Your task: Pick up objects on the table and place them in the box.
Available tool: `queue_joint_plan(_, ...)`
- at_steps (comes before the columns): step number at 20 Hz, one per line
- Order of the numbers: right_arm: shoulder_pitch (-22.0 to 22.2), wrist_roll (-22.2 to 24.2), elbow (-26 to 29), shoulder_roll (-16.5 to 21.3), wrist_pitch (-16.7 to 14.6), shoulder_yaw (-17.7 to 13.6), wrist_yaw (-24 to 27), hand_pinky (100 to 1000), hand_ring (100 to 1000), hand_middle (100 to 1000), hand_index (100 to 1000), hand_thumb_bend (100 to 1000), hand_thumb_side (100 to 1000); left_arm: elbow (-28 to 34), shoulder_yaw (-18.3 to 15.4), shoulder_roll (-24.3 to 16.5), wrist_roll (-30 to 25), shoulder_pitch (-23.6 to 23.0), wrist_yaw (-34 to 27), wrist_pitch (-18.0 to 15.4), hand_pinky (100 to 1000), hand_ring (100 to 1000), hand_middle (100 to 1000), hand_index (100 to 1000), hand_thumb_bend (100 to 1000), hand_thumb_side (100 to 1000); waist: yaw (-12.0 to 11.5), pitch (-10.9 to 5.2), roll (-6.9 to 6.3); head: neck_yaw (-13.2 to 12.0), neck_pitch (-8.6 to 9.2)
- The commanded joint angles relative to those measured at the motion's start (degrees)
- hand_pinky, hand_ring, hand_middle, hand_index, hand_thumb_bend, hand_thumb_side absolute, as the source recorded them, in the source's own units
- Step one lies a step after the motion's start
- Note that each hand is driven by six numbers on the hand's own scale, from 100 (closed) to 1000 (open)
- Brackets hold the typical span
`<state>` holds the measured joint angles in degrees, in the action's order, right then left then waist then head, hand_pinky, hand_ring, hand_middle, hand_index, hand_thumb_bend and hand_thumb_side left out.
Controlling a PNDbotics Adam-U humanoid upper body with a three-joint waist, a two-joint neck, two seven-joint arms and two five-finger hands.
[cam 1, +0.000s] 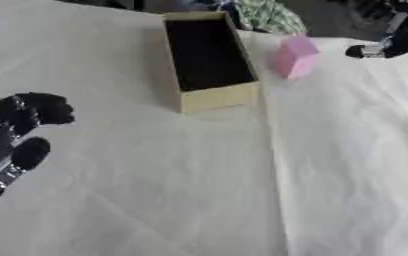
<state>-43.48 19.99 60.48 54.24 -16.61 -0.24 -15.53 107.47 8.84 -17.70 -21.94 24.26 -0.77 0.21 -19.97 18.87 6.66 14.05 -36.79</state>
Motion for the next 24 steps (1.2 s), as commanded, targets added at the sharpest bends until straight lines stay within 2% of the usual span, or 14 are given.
queue_joint_plan(1, -1.3, -0.7, -1.2, 1.7, 0.1, -1.0, -0.9, 761, 772, 767, 877, 602, 293, 1.4, 0.3, -0.9, -0.5, 0.8, -0.4, -0.1, 815, 723, 680, 795, 577, 667, -0.3, -0.78, -0.37, 0.5, -0.29)
queue_joint_plan(10, -1.6, -1.4, -2.7, 1.6, -0.3, -1.2, -1.6, 761, 771, 767, 877, 602, 293, 1.5, 0.3, -0.9, -0.8, 0.7, -0.4, -0.2, 814, 723, 680, 796, 577, 668, -0.7, -0.53, -0.34, 0.8, -0.26)
queue_joint_plan(14, -1.8, -3.0, -3.0, 1.7, 0.0, -1.9, -1.2, 756, 772, 775, 881, 607, 297, 1.8, 0.4, -0.7, -1.1, 0.4, -0.3, -0.3, 814, 724, 679, 796, 575, 675, -2.2, 0.61, -0.5, 1.6, -0.1)
queue_joint_plan(24, -2.0, -4.2, -3.2, 1.8, 0.2, -2.0, -0.5, 753, 772, 779, 891, 609, 310, 2.4, 0.3, -0.4, -1.4, 0.2, -0.5, -0.5, 814, 723, 676, 796, 575, 679, -3.8, 1.77, -0.61, 1.6, 0.39)
